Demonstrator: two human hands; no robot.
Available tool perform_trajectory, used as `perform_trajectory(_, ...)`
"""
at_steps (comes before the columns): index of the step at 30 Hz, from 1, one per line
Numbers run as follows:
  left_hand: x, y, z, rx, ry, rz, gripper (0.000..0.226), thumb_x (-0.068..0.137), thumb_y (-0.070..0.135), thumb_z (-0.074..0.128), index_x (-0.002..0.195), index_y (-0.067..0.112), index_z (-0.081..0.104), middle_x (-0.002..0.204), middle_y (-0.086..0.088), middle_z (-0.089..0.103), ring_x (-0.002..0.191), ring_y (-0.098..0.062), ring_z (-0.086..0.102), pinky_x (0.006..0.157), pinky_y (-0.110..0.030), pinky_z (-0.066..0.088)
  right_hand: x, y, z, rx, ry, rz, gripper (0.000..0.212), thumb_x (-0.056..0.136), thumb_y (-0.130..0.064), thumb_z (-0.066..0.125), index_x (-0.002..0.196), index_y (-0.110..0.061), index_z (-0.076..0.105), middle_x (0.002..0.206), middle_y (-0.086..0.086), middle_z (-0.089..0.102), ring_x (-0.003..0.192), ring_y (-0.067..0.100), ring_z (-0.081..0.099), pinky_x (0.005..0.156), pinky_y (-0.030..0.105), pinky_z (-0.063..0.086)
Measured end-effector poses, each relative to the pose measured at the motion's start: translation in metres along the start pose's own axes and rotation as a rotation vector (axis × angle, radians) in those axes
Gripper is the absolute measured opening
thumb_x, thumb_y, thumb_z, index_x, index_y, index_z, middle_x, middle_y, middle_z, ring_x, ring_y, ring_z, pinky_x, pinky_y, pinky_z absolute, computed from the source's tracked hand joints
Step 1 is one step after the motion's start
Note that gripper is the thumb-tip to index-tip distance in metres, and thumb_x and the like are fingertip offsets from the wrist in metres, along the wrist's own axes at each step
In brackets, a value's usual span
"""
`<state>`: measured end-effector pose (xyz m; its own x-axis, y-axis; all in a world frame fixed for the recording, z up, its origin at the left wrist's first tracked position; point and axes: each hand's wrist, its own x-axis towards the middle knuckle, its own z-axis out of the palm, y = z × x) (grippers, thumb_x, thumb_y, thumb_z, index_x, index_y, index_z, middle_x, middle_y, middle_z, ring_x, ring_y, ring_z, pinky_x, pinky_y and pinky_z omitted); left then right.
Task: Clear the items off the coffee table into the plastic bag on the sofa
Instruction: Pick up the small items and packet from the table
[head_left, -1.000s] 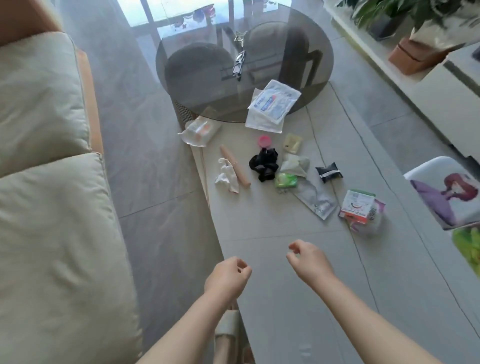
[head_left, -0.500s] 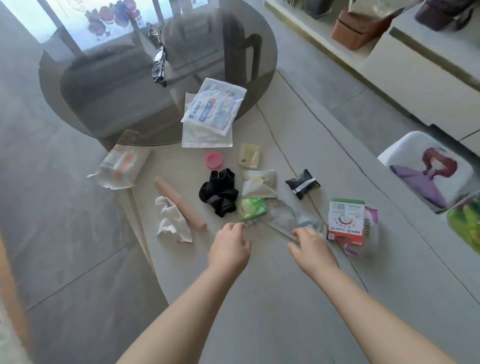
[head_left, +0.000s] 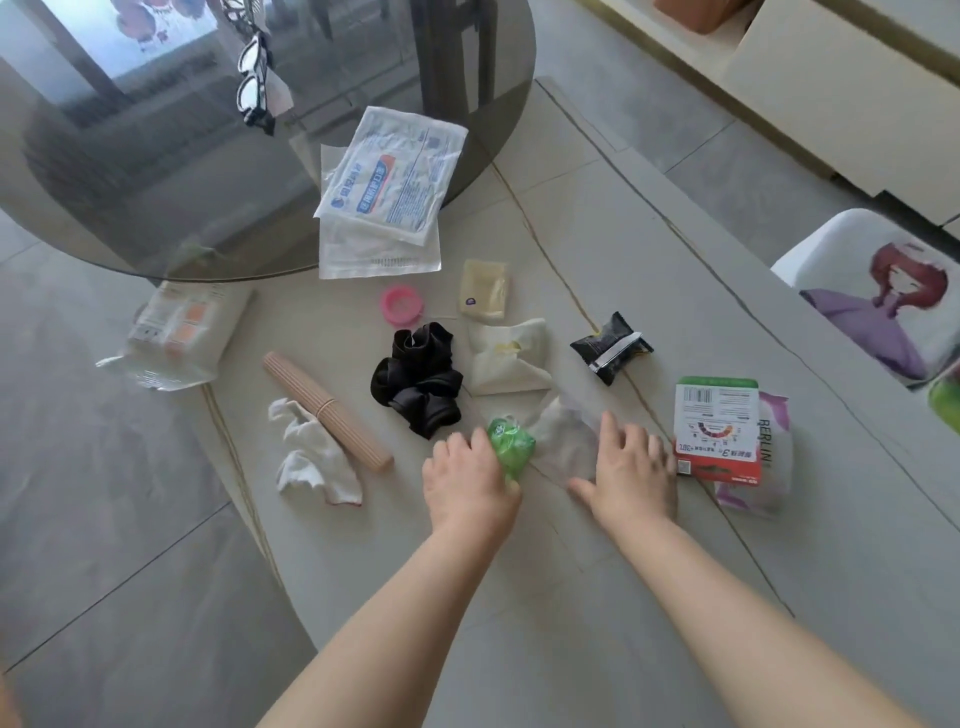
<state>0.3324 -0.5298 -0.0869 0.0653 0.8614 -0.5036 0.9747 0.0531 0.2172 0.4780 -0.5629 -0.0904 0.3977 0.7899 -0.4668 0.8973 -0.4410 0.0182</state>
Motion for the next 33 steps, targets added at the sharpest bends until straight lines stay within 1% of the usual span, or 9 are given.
perform_trajectory(4, -0.019, -0.016, 0.002, -0.134, -0.083, -0.188, 0.047, 0.076, 0.032, 0.06, 0.115, 0.014, 0.042, 0.122, -0.008, 0.041, 0.119, -0.027, 0.037, 0.1, -0.033, 0.036, -0.013, 0.005, -0.004, 0.036, -0.034, 0.077, 0.06, 0.077, -0.054, 0.064, 0.118, -0.014, 0.045, 0.125, 0.009, 0.045, 0.121, 0.026, 0.04, 0.096, 0.033, 0.038)
perform_trajectory(7, -0.029, -0.026, 0.001, -0.305, -0.09, -0.234, 0.044, 0.074, 0.021, 0.063, 0.11, 0.014, 0.038, 0.118, -0.009, 0.049, 0.112, -0.028, 0.047, 0.092, -0.033, 0.041, -0.023, 0.008, -0.005, 0.193, -0.101, 0.114, 0.047, 0.087, -0.042, 0.059, 0.116, -0.01, 0.041, 0.123, 0.009, 0.043, 0.112, 0.027, 0.051, 0.077, 0.034, 0.045)
perform_trajectory(9, -0.031, -0.027, -0.001, -0.364, -0.108, -0.209, 0.04, 0.076, 0.016, 0.061, 0.106, 0.016, 0.035, 0.11, -0.01, 0.058, 0.104, -0.03, 0.054, 0.085, -0.035, 0.045, -0.028, 0.011, -0.006, 0.207, -0.105, 0.117, 0.039, 0.091, -0.038, 0.054, 0.111, -0.009, 0.038, 0.118, 0.008, 0.05, 0.104, 0.028, 0.058, 0.067, 0.031, 0.041)
perform_trajectory(12, -0.019, -0.013, -0.003, -0.396, -0.087, -0.081, 0.057, 0.084, 0.037, 0.062, 0.128, 0.015, 0.034, 0.119, -0.011, 0.057, 0.113, -0.031, 0.052, 0.092, -0.037, 0.043, -0.032, 0.019, -0.006, 0.203, -0.096, 0.114, 0.032, 0.094, -0.035, 0.051, 0.106, -0.01, 0.035, 0.112, 0.008, 0.06, 0.1, 0.028, 0.061, 0.063, 0.029, 0.037)
perform_trajectory(16, 0.005, 0.02, -0.002, -0.413, -0.144, -0.045, 0.076, 0.094, 0.052, 0.039, 0.15, 0.012, 0.007, 0.143, -0.014, 0.042, 0.13, -0.034, 0.039, 0.105, -0.041, 0.033, -0.032, 0.027, -0.003, 0.212, -0.09, 0.134, 0.031, 0.093, -0.034, 0.051, 0.107, -0.011, 0.036, 0.115, 0.008, 0.06, 0.102, 0.029, 0.06, 0.065, 0.03, 0.037)
perform_trajectory(22, 0.007, 0.027, 0.015, -0.167, -0.053, -0.209, 0.04, 0.091, 0.036, 0.052, 0.125, 0.017, 0.043, 0.13, -0.014, 0.041, 0.123, -0.032, 0.036, 0.097, -0.041, 0.038, -0.039, 0.036, 0.007, 0.294, -0.085, 0.184, 0.029, 0.094, -0.032, 0.048, 0.108, -0.009, 0.038, 0.116, 0.009, 0.055, 0.104, 0.029, 0.057, 0.067, 0.03, 0.036)
perform_trajectory(26, -0.002, 0.021, 0.023, -0.172, -0.07, -0.203, 0.038, 0.086, 0.031, 0.061, 0.117, 0.016, 0.046, 0.127, -0.012, 0.041, 0.12, -0.031, 0.037, 0.095, -0.039, 0.038, -0.048, 0.041, 0.008, 0.36, -0.128, 0.221, 0.027, 0.094, -0.031, 0.049, 0.107, -0.009, 0.039, 0.113, 0.011, 0.059, 0.101, 0.03, 0.058, 0.068, 0.03, 0.037)
perform_trajectory(30, -0.03, 0.012, 0.035, -0.123, -0.067, -0.143, 0.023, 0.087, 0.01, 0.05, 0.108, 0.019, 0.046, 0.116, -0.005, 0.057, 0.111, -0.028, 0.049, 0.083, -0.034, 0.039, -0.059, 0.045, 0.006, 0.441, -0.169, 0.227, 0.027, 0.089, -0.032, 0.053, 0.099, -0.011, 0.039, 0.104, 0.011, 0.06, 0.083, 0.027, 0.049, 0.065, 0.03, 0.037)
perform_trajectory(33, -0.059, -0.004, 0.045, -0.292, -0.144, -0.257, 0.024, 0.088, 0.02, 0.052, 0.112, 0.017, 0.047, 0.113, -0.006, 0.06, 0.107, -0.029, 0.056, 0.076, -0.033, 0.042, -0.072, 0.047, 0.001, 0.55, -0.207, 0.208, 0.03, 0.086, -0.029, 0.056, 0.106, -0.01, 0.045, 0.101, 0.009, 0.061, 0.085, 0.027, 0.053, 0.065, 0.03, 0.039)
